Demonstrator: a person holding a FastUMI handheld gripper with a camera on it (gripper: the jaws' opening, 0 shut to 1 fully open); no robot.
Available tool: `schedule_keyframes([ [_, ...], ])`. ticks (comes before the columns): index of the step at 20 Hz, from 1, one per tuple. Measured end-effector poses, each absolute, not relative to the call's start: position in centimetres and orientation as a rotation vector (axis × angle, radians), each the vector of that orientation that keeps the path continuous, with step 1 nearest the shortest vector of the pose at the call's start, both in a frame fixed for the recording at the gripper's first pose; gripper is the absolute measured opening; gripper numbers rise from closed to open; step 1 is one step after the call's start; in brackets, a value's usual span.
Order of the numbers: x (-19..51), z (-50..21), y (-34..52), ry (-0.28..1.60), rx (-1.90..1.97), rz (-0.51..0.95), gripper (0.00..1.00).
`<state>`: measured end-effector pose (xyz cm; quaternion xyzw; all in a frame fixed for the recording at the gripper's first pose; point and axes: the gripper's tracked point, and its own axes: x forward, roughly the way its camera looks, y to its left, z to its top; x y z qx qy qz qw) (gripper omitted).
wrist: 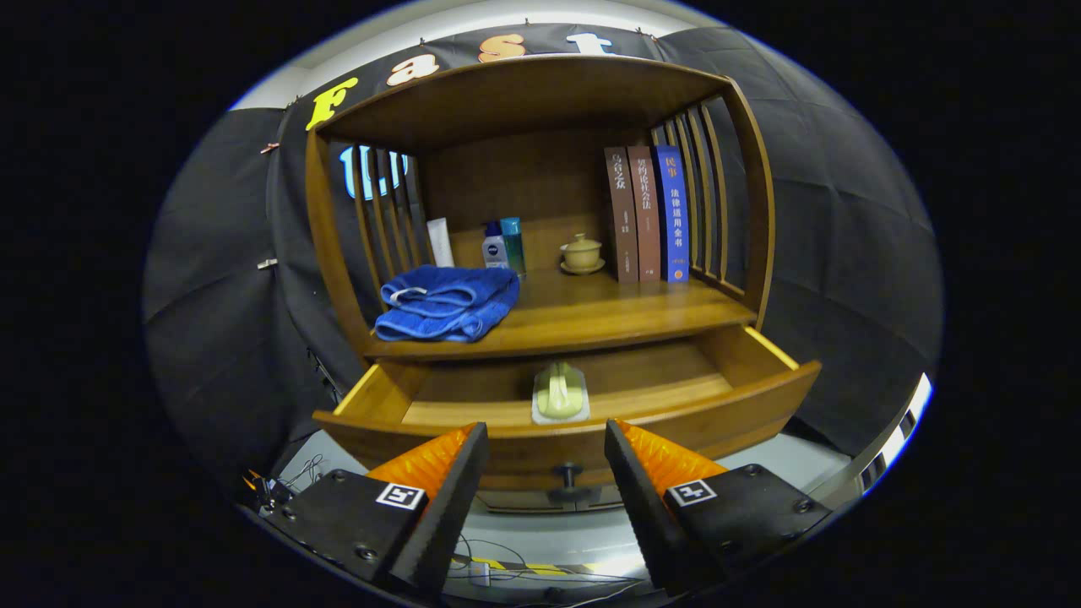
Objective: Pull open the drawer, take out the items inside it, and place them on the countertop above the cabinet.
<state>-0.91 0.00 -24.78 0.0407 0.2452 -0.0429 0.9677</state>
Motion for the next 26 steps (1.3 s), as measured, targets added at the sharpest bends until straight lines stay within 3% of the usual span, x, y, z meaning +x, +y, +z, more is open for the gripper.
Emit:
schedule_keyframes([
  [12,-3.1,-35.9,-1.3,0.702,0.100,-0.125,0.93],
  [19,-2.9,-37.8,-1.5,0.733,0.088,-0.131,0.46],
  [21,-3.1,-37.8,-1.5,0.737,0.079,-0.127,0.37],
  [26,-4.8,-37.7,-1.1,0.753,0.078,-0.123,0.38],
])
